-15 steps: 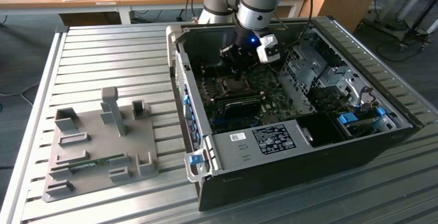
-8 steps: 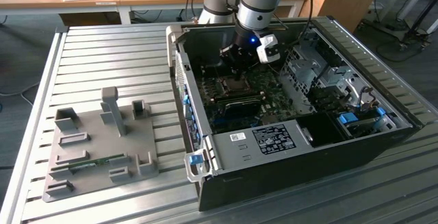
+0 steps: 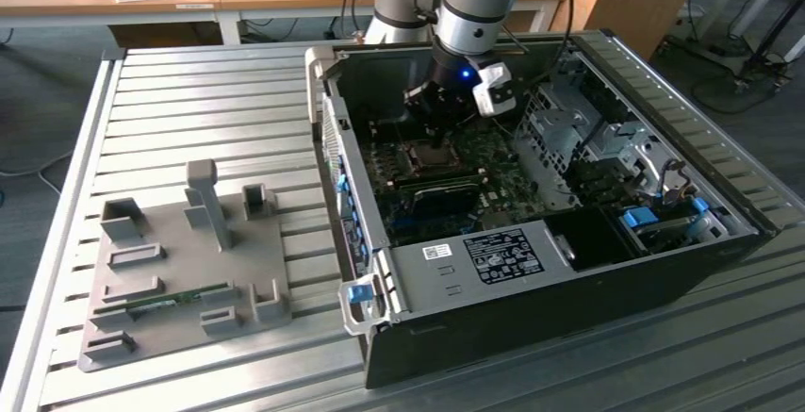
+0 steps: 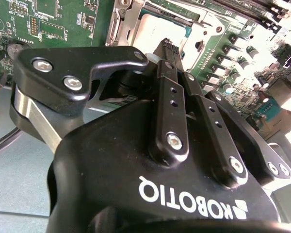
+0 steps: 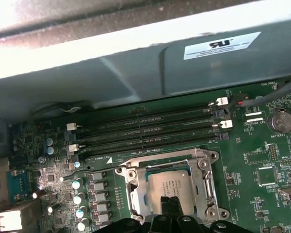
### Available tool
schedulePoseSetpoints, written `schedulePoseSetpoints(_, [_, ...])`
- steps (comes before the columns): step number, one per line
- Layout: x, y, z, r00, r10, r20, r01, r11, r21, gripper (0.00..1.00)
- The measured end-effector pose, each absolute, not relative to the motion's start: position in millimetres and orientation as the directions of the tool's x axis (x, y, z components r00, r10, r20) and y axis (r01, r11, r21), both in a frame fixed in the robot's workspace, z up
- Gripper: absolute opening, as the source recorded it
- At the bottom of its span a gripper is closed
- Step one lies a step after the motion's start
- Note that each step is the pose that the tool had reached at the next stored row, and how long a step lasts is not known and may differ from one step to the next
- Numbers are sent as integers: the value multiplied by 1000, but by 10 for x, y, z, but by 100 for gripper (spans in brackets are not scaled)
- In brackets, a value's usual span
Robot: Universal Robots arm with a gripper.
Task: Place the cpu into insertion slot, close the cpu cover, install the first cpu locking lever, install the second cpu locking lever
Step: 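Close the cpu cover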
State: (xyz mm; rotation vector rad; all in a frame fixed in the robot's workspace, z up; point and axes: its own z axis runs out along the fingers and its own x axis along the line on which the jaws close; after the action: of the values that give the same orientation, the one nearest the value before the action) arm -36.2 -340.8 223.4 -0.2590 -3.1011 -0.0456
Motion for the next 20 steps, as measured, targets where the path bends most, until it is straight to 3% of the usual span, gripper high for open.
schedulePoseSetpoints(20, [-362, -3408, 2234, -989, 141, 32, 142, 989, 27, 11])
